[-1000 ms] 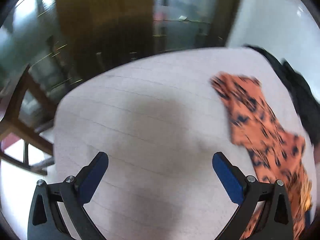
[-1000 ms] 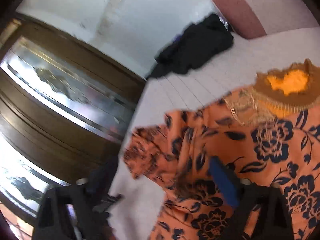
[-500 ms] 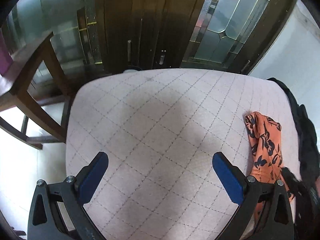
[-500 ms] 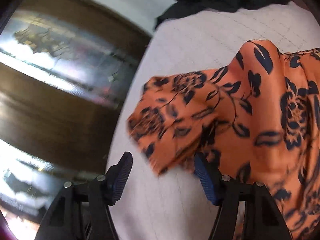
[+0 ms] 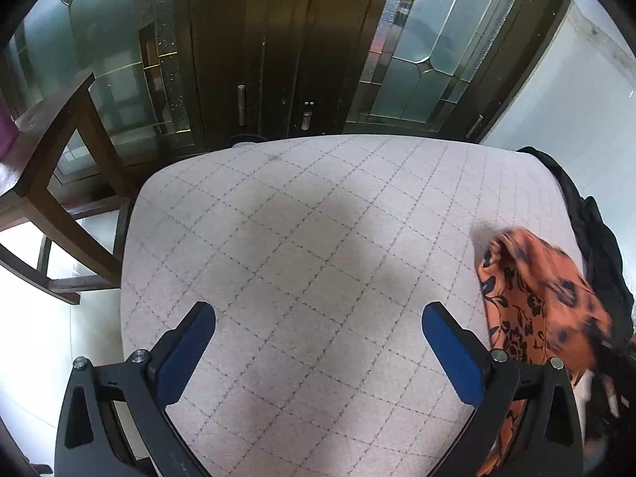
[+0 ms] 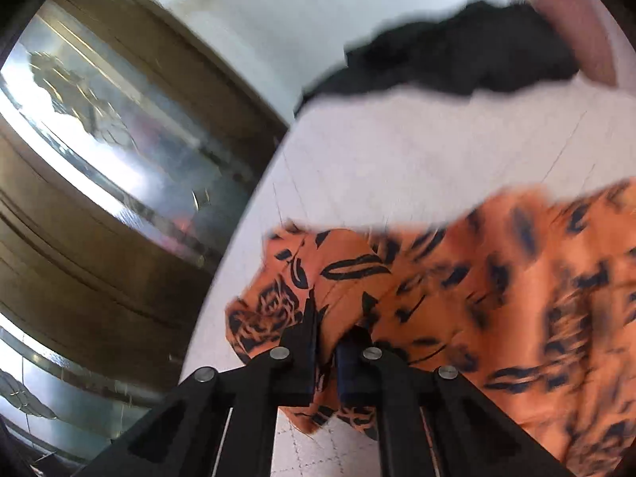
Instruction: Fold small clothes
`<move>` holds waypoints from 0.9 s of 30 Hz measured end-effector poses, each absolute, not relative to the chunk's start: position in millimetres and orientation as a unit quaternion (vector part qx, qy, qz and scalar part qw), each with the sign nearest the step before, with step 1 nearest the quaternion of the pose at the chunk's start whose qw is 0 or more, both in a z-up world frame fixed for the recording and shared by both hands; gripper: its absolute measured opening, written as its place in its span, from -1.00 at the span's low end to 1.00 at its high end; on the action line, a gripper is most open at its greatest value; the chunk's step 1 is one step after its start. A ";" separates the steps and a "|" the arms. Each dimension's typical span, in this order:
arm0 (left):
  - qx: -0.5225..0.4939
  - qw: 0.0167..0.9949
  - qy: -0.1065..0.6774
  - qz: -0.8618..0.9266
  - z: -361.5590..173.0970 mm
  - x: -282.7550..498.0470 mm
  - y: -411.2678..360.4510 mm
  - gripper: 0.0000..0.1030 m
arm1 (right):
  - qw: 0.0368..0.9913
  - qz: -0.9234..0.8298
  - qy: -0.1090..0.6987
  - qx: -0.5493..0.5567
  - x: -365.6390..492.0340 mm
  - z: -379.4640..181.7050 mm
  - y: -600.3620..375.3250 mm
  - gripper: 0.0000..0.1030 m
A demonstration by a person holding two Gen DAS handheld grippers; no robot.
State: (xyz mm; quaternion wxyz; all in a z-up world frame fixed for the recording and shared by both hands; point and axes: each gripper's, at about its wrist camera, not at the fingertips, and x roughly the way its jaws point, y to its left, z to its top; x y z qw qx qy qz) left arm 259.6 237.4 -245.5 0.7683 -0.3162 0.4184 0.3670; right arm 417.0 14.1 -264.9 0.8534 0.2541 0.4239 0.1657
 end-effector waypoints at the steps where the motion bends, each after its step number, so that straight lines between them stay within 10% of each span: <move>1: -0.311 0.770 0.421 0.364 -245.2 261.2 233.8 1.00 | 0.864 0.161 0.403 0.254 410.2 -251.5 -1.0 -0.86; 12: -0.220 0.811 0.468 0.274 -249.6 297.6 157.0 1.00 | 0.931 -0.027 0.254 0.259 311.9 -148.9 -244.2 -0.89; 21: -0.098 0.836 0.495 0.217 -256.3 319.8 79.7 1.00 | 0.851 -0.011 0.369 0.374 284.6 -233.0 -339.1 -0.80; 23: -0.098 0.837 0.495 0.210 -257.3 320.2 77.5 1.00 | 0.837 0.046 0.381 0.391 298.5 -248.9 -311.2 -0.53; 25: -0.094 0.834 0.505 0.201 -261.3 323.2 75.6 1.00 | 0.816 0.083 0.405 0.405 318.8 -270.0 -278.1 0.73; 27: -0.095 0.832 0.511 0.193 -264.2 320.7 71.4 1.00 | 0.804 0.094 0.407 0.422 326.3 -287.6 -262.0 0.73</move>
